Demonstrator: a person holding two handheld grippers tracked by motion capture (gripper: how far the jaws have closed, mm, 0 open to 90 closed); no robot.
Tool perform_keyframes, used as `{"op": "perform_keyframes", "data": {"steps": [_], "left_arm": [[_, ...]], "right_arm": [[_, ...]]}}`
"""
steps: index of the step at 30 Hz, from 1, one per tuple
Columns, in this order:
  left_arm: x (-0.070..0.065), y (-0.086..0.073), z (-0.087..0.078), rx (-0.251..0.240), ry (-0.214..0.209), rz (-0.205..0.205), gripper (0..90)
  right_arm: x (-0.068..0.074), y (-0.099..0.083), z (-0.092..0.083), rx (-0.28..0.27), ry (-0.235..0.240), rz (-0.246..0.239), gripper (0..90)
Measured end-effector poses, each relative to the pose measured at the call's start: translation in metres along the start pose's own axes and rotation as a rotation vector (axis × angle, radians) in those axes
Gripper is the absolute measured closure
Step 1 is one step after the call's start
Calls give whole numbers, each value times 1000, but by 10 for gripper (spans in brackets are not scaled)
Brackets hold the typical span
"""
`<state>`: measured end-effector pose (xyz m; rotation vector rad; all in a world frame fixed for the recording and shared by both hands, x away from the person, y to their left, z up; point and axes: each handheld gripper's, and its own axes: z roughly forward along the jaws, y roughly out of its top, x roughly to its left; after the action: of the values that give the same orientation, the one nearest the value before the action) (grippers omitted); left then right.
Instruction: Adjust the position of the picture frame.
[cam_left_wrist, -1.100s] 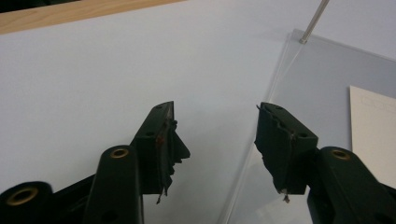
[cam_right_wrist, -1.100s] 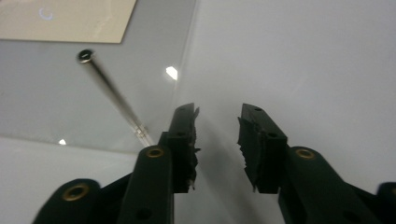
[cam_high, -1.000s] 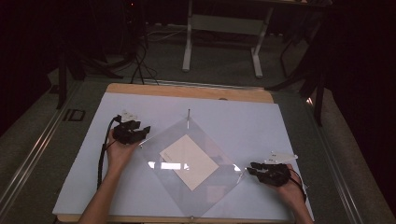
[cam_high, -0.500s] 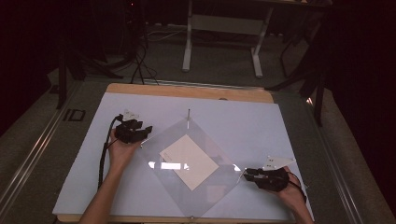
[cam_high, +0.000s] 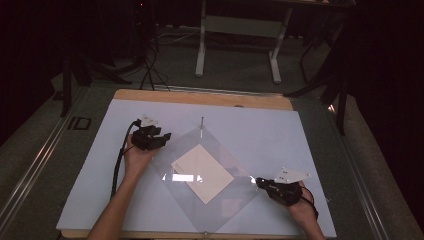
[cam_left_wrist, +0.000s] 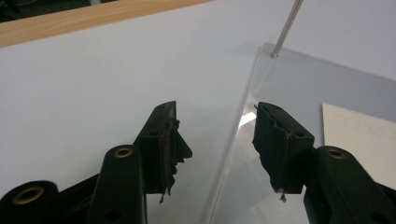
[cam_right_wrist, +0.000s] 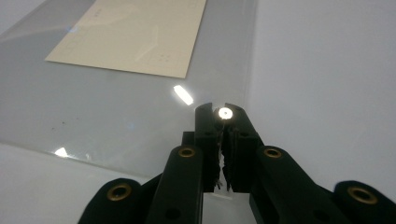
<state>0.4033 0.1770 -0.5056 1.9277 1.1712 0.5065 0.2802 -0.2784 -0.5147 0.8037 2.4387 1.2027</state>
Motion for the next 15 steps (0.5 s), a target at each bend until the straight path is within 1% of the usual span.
{"op": "perform_keyframes", "data": {"steps": [1, 2, 3, 6, 8, 15], "left_arm": [[0, 0, 0, 0, 0, 0, 502], [-2, 4, 4, -3, -10, 16, 504], [-3, 6, 5, -6, -21, 21, 508], [-5, 12, 13, -7, -46, 26, 512], [-8, 16, 17, -14, -55, 37, 512], [-15, 26, 34, -17, -91, 64, 540]], "right_arm": [[0, 0, 0, 0, 0, 0, 853], [1, 0, 0, 0, -6, 4, 853], [1, 0, 0, 0, -6, 7, 853], [1, -1, 0, -7, -2, 10, 853], [-1, -2, -1, -9, 8, 15, 852], [-1, -3, -1, -17, 14, 18, 847]]}}
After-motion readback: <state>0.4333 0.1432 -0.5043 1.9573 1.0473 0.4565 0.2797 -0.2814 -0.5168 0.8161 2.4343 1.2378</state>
